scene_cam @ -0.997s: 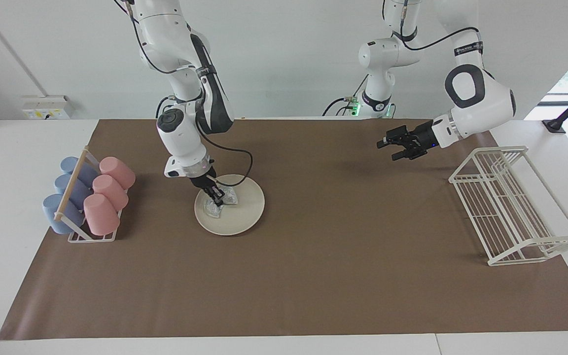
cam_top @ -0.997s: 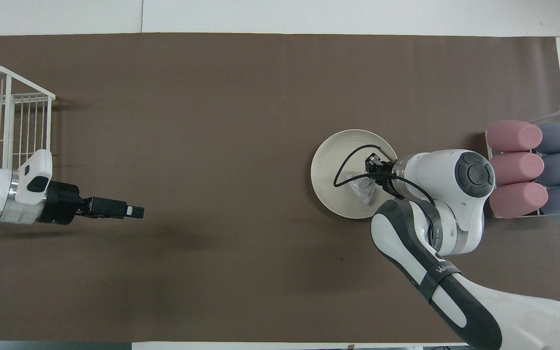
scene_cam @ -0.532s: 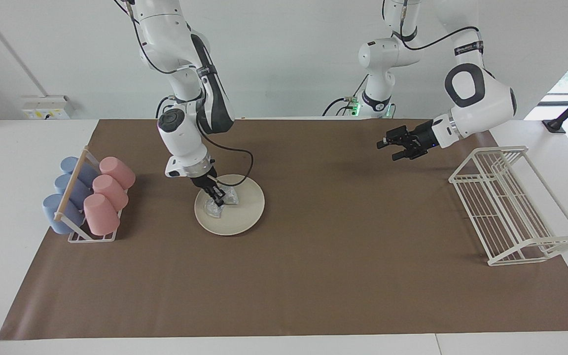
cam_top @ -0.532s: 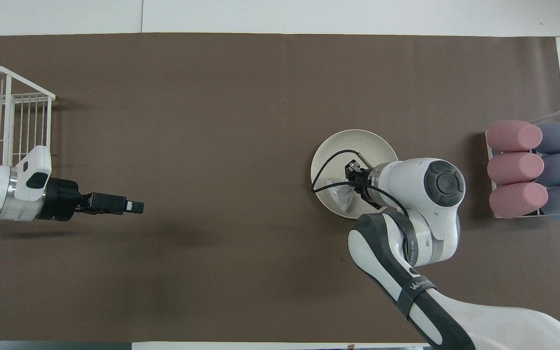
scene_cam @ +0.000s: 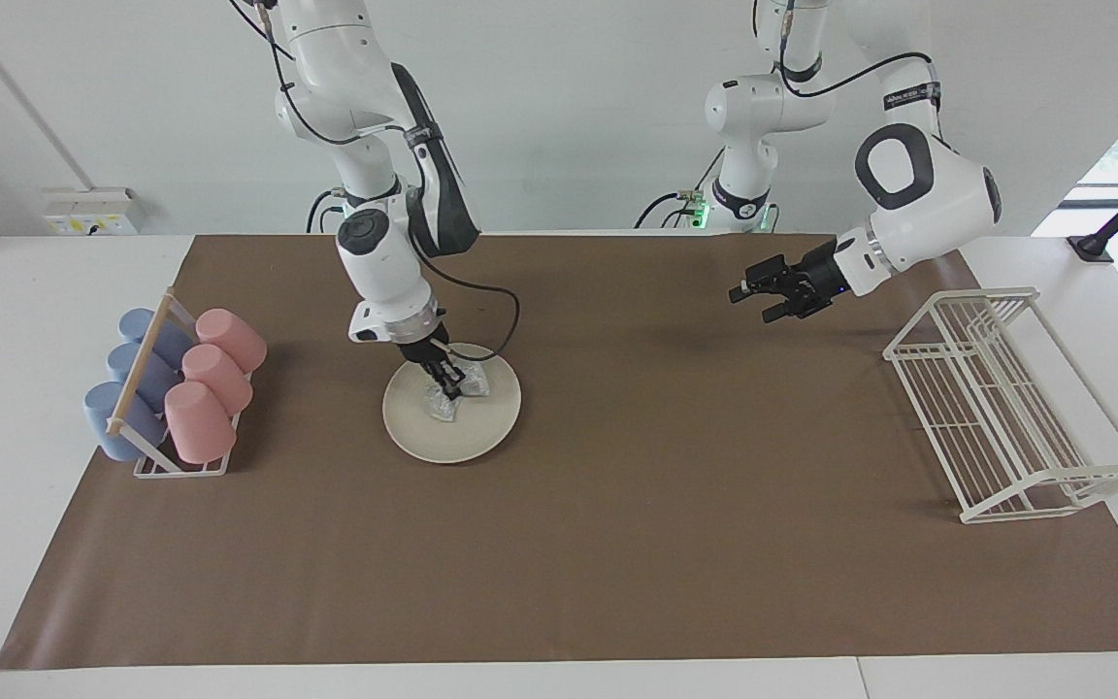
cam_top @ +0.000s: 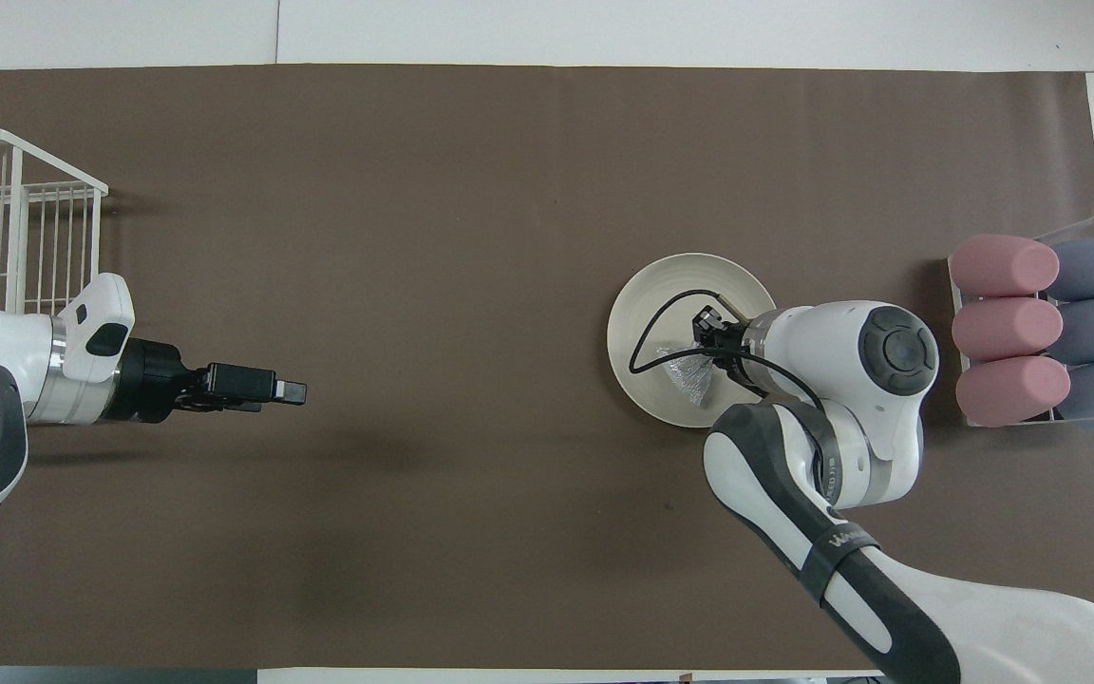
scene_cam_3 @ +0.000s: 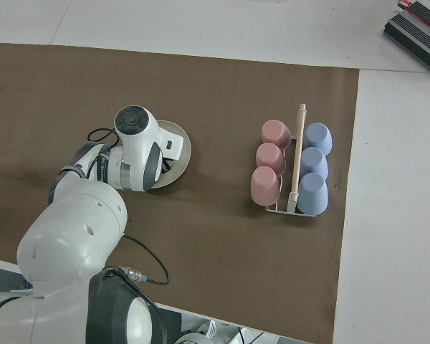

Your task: Wipe plate with sponge

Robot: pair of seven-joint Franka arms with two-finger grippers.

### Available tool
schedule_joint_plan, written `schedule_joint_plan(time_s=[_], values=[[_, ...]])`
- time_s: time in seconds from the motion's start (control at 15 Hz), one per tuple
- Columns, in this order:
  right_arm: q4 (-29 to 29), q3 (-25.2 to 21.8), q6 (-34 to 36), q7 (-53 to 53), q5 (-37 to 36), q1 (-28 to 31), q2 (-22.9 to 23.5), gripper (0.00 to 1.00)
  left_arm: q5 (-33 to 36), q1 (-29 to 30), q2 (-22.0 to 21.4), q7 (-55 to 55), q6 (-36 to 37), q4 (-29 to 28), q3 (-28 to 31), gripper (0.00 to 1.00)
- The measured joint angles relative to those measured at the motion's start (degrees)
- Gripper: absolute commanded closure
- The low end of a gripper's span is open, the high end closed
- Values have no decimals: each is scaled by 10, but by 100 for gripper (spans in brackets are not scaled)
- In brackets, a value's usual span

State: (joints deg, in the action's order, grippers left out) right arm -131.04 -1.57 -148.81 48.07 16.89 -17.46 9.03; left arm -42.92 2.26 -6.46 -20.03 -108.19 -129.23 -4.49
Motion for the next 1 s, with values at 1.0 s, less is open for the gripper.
schedule_joint_plan(time_s=[1.0], values=[[-2,2,-13,150,0,-89,1,100,0,0,0,2,-7,1,1,0]])
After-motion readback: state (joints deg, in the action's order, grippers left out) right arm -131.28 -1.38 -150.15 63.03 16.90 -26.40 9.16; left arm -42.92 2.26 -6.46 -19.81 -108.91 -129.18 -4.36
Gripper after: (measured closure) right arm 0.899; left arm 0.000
